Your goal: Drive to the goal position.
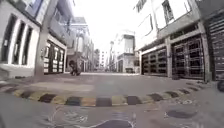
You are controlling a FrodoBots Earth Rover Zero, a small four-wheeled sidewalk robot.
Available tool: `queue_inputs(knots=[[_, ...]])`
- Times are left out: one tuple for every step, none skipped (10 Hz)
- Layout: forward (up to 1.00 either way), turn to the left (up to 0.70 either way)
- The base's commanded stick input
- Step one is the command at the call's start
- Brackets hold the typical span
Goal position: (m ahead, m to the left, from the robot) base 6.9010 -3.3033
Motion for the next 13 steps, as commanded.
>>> queue_inputs(knots=[[1.0,0.06],[1.0,0.06],[1.0,0.06],[1.0,0.06],[1.0,0.06],[1.0,0.06],[1.0,0.06],[1.0,0.06],[1.0,0.06],[1.0,0.06],[1.0,0.06],[1.0,0.06],[1.0,0.06]])
